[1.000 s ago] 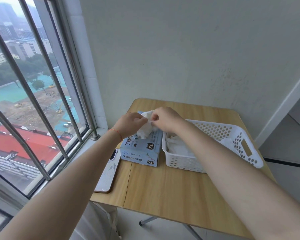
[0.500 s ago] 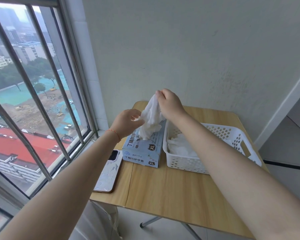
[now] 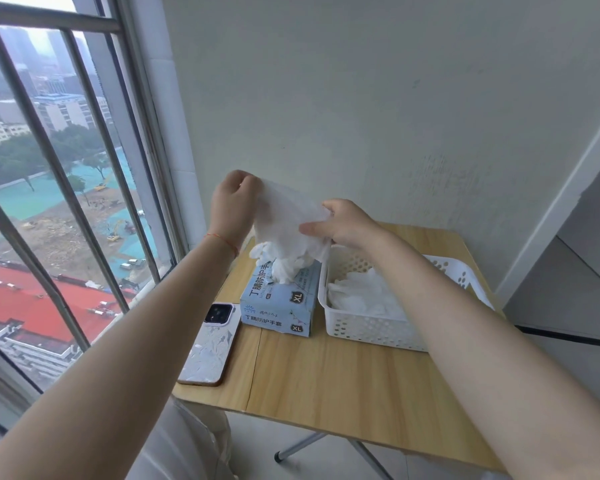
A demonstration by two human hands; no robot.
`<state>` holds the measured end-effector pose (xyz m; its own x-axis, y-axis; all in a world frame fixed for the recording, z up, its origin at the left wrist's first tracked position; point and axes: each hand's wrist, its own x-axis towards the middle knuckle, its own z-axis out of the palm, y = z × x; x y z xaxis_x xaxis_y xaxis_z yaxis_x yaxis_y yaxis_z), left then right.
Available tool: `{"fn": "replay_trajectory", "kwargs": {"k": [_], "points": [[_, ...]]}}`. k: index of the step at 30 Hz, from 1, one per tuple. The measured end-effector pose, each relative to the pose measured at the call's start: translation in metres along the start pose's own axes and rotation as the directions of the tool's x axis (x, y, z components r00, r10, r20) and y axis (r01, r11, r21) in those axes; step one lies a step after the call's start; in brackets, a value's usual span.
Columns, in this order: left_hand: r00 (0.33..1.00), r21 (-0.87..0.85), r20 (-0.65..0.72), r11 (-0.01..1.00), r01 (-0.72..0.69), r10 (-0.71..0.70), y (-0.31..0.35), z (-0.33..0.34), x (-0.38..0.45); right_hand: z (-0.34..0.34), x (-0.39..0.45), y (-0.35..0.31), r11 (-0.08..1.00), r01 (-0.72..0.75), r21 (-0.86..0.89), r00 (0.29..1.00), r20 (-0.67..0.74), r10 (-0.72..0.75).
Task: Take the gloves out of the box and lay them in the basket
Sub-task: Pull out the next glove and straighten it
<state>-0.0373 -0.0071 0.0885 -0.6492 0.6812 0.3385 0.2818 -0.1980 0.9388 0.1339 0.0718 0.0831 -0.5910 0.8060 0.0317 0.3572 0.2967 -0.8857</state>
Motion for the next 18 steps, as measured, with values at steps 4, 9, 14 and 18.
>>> {"fn": "replay_trajectory", "kwargs": {"k": [4, 9, 14, 18], "points": [[0.991, 0.079, -0.003, 0.988, 0.135, -0.135, -0.009, -0.006, -0.007, -0.015, -0.013, -0.004, 0.928, -0.114, 0.355, 0.993, 0.065, 0.097], [0.869, 0.402, 0.257, 0.865, 0.302, -0.423, -0.034, -0.022, -0.023, -0.022, -0.022, -0.01, 0.874, -0.179, 0.452, 0.984, 0.1, 0.149], [0.86, 0.376, 0.461, 0.926, 0.034, -0.219, -0.015, -0.014, -0.035, -0.01, -0.03, -0.021, 0.977, -0.134, 0.164, 0.991, 0.053, 0.126], [0.766, 0.14, 0.628, 0.988, 0.062, -0.137, -0.005, -0.002, -0.036, -0.002, -0.031, -0.029, 0.99, -0.098, 0.101, 0.995, 0.021, 0.096]]}}
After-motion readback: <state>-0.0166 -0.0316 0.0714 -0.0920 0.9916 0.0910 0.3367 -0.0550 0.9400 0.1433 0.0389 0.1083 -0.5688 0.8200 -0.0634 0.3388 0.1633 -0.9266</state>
